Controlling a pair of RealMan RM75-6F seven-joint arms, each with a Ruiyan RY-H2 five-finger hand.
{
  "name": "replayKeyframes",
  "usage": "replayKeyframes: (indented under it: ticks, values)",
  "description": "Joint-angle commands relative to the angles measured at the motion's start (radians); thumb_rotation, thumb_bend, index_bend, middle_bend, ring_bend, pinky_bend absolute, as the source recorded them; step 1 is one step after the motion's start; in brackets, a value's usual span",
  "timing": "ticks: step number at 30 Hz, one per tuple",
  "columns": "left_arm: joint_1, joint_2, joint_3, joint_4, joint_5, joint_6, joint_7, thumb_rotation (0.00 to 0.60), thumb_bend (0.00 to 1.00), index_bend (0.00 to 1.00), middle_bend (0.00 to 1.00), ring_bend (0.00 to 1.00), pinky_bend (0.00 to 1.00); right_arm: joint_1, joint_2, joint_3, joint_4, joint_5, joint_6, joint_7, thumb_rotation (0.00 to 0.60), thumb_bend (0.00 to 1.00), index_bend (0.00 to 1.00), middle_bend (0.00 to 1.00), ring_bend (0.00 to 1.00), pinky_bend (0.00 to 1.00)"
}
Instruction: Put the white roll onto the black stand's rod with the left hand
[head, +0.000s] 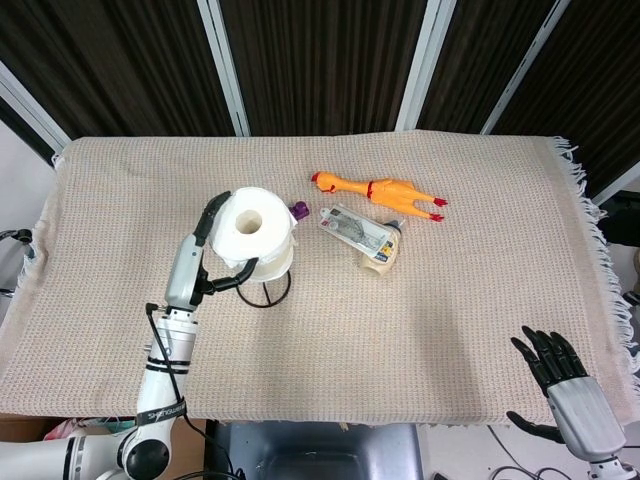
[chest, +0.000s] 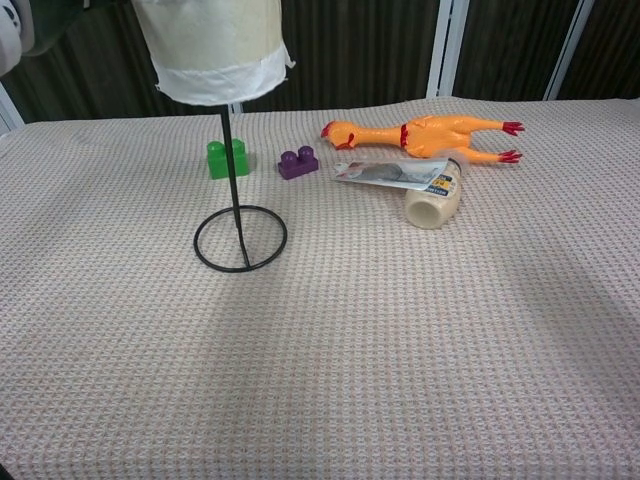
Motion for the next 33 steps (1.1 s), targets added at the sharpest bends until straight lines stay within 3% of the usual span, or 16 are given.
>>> replayKeyframes:
  ticks: [1, 12, 16, 19, 23, 27, 30, 33]
  values:
    - [0.005, 0.014, 0.0, -0.005, -0.005, -0.012, -0.009, 0.6, 0.4, 0.0, 0.02, 0.0, 0.06, 0.0, 0.0, 0.001, -0.001, 0.001, 0.0, 0.0, 0.6, 0.05, 0.0, 0.0, 0.0, 0.0]
    - [0.036, 0.077, 0.018, -0.025, 0.045, -0.028, -0.045, 0.6, 0.39, 0.0, 0.0, 0.0, 0.04, 0.0, -0.002, 0.002, 0.001, -0.001, -0.002, -0.006, 0.6, 0.06, 0.0, 0.0, 0.0, 0.0]
    - [0.107, 0.171, 0.094, -0.054, 0.165, -0.023, -0.091, 0.6, 0.4, 0.0, 0.0, 0.0, 0.04, 0.0, -0.002, 0.001, 0.005, -0.004, -0.003, -0.007, 0.6, 0.05, 0.0, 0.0, 0.0, 0.0]
    - [0.2, 0.278, 0.193, -0.044, 0.305, -0.008, -0.219, 0.6, 0.41, 0.0, 0.0, 0.0, 0.04, -0.002, -0.004, -0.002, 0.007, -0.009, -0.003, -0.013, 0.6, 0.05, 0.0, 0.0, 0.0, 0.0]
    - [0.321, 0.386, 0.353, 0.105, 0.528, 0.057, -0.472, 0.6, 0.42, 0.0, 0.0, 0.0, 0.04, -0.006, -0.014, -0.007, 0.009, -0.02, -0.002, -0.033, 0.6, 0.06, 0.0, 0.0, 0.0, 0.0]
    - [0.424, 0.41, 0.512, 0.41, 0.725, 0.182, -0.659, 0.6, 0.42, 0.0, 0.0, 0.0, 0.04, -0.009, -0.032, -0.004, 0.01, -0.017, -0.011, -0.069, 0.6, 0.05, 0.0, 0.0, 0.0, 0.0]
    - [0.506, 0.364, 0.558, 0.615, 0.731, 0.258, -0.618, 0.6, 0.43, 0.0, 0.0, 0.0, 0.06, -0.009, -0.051, 0.013, 0.01, 0.011, -0.022, -0.107, 0.6, 0.06, 0.0, 0.0, 0.0, 0.0]
    - [0.56, 0.311, 0.569, 0.732, 0.702, 0.298, -0.624, 0.6, 0.43, 0.0, 0.0, 0.0, 0.05, -0.007, -0.067, 0.03, 0.004, 0.04, -0.034, -0.137, 0.6, 0.05, 0.0, 0.0, 0.0, 0.0]
